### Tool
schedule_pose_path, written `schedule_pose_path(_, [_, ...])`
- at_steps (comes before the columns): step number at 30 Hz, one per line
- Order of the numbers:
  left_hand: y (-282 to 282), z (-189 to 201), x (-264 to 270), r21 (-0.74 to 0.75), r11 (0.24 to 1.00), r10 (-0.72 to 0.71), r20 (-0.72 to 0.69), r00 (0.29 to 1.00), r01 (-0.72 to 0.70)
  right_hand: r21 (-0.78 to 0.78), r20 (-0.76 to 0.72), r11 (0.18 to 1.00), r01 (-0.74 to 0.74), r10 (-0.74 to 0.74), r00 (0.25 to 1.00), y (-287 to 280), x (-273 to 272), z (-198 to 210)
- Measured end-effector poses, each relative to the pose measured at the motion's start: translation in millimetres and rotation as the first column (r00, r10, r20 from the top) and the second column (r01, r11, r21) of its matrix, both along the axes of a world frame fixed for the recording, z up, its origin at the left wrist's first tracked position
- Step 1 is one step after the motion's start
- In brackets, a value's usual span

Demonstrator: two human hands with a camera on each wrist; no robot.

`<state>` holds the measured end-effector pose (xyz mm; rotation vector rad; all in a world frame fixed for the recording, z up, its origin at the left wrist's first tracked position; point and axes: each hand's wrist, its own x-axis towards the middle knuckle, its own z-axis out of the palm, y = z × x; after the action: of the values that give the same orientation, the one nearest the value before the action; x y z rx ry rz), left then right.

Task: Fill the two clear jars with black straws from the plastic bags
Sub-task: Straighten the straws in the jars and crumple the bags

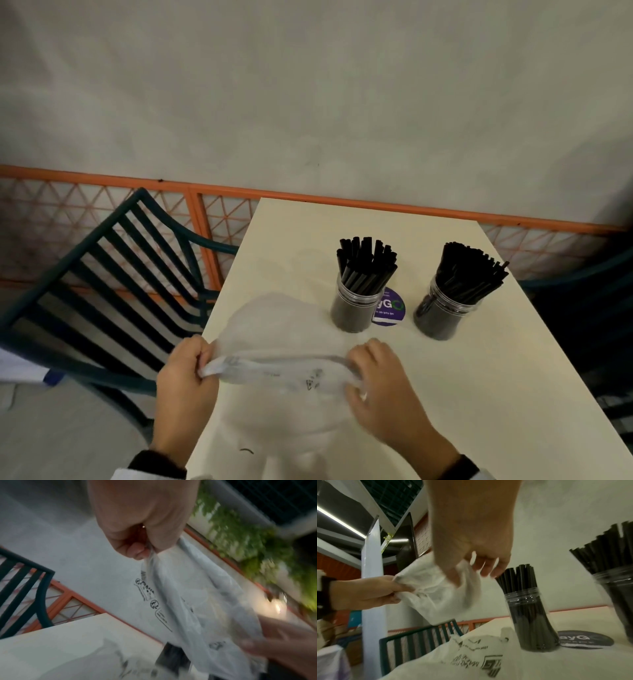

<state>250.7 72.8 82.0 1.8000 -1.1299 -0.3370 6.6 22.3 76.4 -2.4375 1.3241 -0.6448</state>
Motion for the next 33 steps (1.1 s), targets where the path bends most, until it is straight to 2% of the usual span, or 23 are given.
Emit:
schedule_pose_path(2, [1, -19, -1, 0.053, 0.997, -0.055, 0.064, 0.996, 0.051, 0.128, -0.102, 0.983, -0.135, 0.149, 0.984, 6, 5, -10])
schedule_pose_path(3, [2, -30, 1, 0.077, 0.993, -0.102, 0.102, 0.989, 0.095, 0.178, -0.108, 0.973, -0.147, 0.168, 0.980, 9, 9, -14])
schedule_pose_path(5, [2, -48, 6, 0.171, 0.962, -0.237, 0.148, 0.960, 0.211, 0.225, -0.068, 0.971, -0.079, 0.096, 0.993, 8, 17, -24])
schedule_pose_path(6, [5, -55, 9, 0.232, 0.930, -0.326, 0.157, 0.932, 0.286, 0.253, -0.068, 0.967, -0.025, 0.043, 0.997, 6, 20, -31])
schedule_pose_path(8, [14, -61, 11, 0.382, 0.836, -0.480, 0.165, 0.862, 0.393, 0.265, -0.207, 0.964, 0.033, 0.024, 0.978, 3, 24, -50])
schedule_pose_path(10, [24, -65, 9, 0.547, 0.736, -0.561, 0.162, 0.812, 0.399, 0.317, -0.347, 0.945, 0.082, 0.035, 0.937, 1, 28, -66])
schedule_pose_path(11, [27, -66, 6, 0.568, 0.741, -0.549, 0.207, 0.809, 0.358, 0.285, -0.386, 0.954, 0.096, 0.022, 0.922, 2, 29, -74])
schedule_pose_path(13, [26, -60, -7, 0.521, 0.815, -0.484, 0.371, 0.793, 0.254, 0.212, -0.435, 0.975, 0.061, 0.038, 0.900, 3, 31, -92])
schedule_pose_path(15, [19, -55, -26, 0.429, 0.859, -0.477, 0.475, 0.740, 0.279, 0.223, -0.534, 0.975, 0.019, 0.106, 0.839, 4, 32, -102])
schedule_pose_path(16, [14, -57, -34, 0.430, 0.849, -0.506, 0.491, 0.709, 0.308, 0.249, -0.575, 0.968, 0.011, 0.139, 0.806, 5, 32, -108])
schedule_pose_path(18, [1, -70, -43, 0.496, 0.812, -0.560, 0.514, 0.650, 0.307, 0.257, -0.597, 0.966, 0.016, 0.146, 0.789, 7, 31, -117])
schedule_pose_path(19, [-3, -83, -43, 0.555, 0.779, -0.591, 0.498, 0.635, 0.290, 0.248, -0.580, 0.969, 0.016, 0.135, 0.803, 8, 29, -119])
schedule_pose_path(21, [-10, -103, -38, 0.708, 0.670, -0.626, 0.379, 0.682, 0.222, 0.249, -0.528, 0.968, -0.005, 0.140, 0.838, 10, 26, -119])
schedule_pose_path(23, [-12, -115, -33, 0.784, 0.595, -0.619, 0.304, 0.724, 0.179, 0.258, -0.486, 0.966, -0.031, 0.157, 0.860, 13, 19, -117])
schedule_pose_path(26, [-9, -123, -30, 0.814, 0.548, -0.627, 0.247, 0.739, 0.192, 0.376, -0.435, 0.925, -0.048, 0.222, 0.873, 10, 11, -110])
schedule_pose_path(28, [-8, -115, -32, 0.836, 0.520, -0.618, 0.227, 0.753, 0.175, 0.383, -0.344, 0.917, -0.111, 0.253, 0.904, 3, 0, -105])
schedule_pose_path(30, [-10, -88, -37, 0.833, 0.524, -0.601, 0.210, 0.771, 0.181, 0.370, -0.156, 0.897, -0.241, 0.316, 0.936, -8, -12, -97])
schedule_pose_path(31, [-11, -76, -39, 0.802, 0.568, -0.572, 0.224, 0.789, 0.184, 0.351, -0.051, 0.893, -0.281, 0.318, 0.947, -11, -19, -93])
schedule_pose_path(33, [-9, -49, -44, 0.737, 0.661, -0.463, 0.255, 0.849, 0.139, 0.302, 0.053, 0.906, -0.296, 0.294, 0.954, -17, -37, -81])
